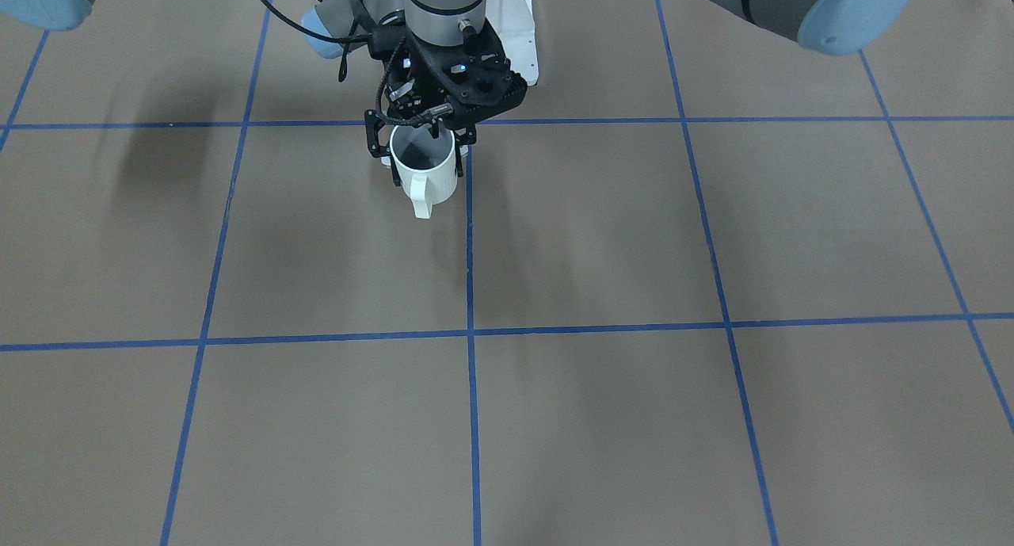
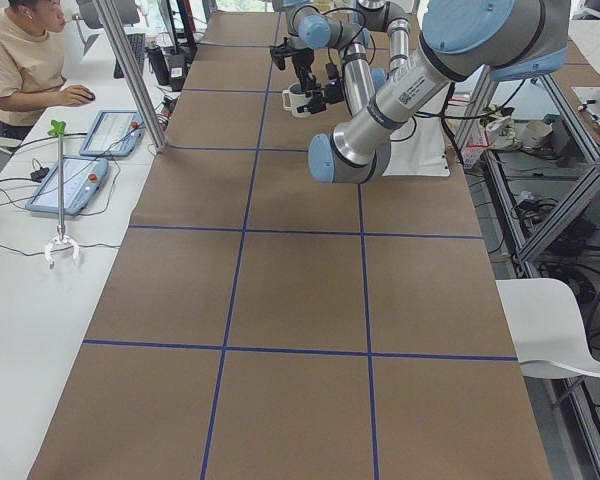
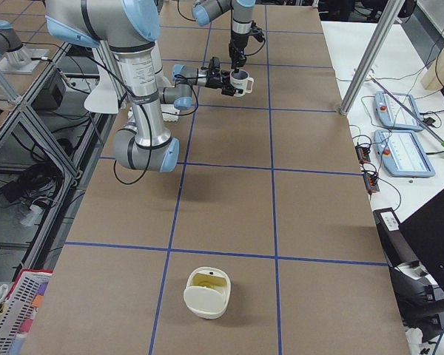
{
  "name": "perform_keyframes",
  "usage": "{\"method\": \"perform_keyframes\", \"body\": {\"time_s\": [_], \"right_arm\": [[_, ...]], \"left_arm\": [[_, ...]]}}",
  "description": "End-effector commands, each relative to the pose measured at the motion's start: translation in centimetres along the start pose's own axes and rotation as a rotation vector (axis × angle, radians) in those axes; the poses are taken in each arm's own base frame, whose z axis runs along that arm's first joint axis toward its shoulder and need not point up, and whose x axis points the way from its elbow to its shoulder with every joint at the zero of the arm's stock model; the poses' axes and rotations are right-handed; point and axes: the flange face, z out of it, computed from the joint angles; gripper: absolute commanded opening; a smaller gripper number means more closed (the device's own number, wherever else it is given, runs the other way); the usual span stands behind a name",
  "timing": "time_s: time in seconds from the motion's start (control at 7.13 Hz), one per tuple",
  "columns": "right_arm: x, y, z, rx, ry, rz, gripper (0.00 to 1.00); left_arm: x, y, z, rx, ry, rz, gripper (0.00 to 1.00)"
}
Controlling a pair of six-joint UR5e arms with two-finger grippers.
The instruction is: Left arm hands cup to right arm to dump lemon
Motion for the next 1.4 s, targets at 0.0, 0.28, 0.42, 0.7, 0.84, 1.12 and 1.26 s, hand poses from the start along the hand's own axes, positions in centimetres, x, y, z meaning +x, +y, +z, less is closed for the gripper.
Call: {"method": "perform_keyframes", "body": {"time_s": [0.0,0.28,0.42,0.7,0.84,1.12,1.26], "right_arm": [[0.0,-0.01,-0.01,-0.001,-0.001,0.001,0.0],[-0.02,-0.15,-0.05,0.0,-0.002,0.004,0.0],[-0.03,-0.23,-0.08,0.001,-0.003,0.007,0.0],[-0.02,-0.16,-0.06,0.0,-0.003,0.006,0.0],[-0.03,-0.23,-0.08,0.001,-0.003,0.007,0.0],[0.04,-0.19,-0.08,0.001,-0.003,0.007,0.0],[0.05,-0.19,-0.08,0.001,-0.003,0.007,0.0]], "left_arm": [[0.06,0.04,0.11,0.002,-0.002,0.0,0.42],[0.14,-0.17,0.48,0.004,-0.01,-0.004,0.39],[0.13,-0.18,0.5,0.004,-0.011,-0.005,0.39],[0.08,-0.23,0.58,0.004,-0.013,-0.005,0.35],[0.03,-0.27,0.65,0.004,-0.014,-0.006,0.34],[0.03,-0.19,0.71,0.003,-0.015,-0.005,0.32],[0.03,-0.19,0.71,0.003,-0.015,-0.005,0.31]]}}
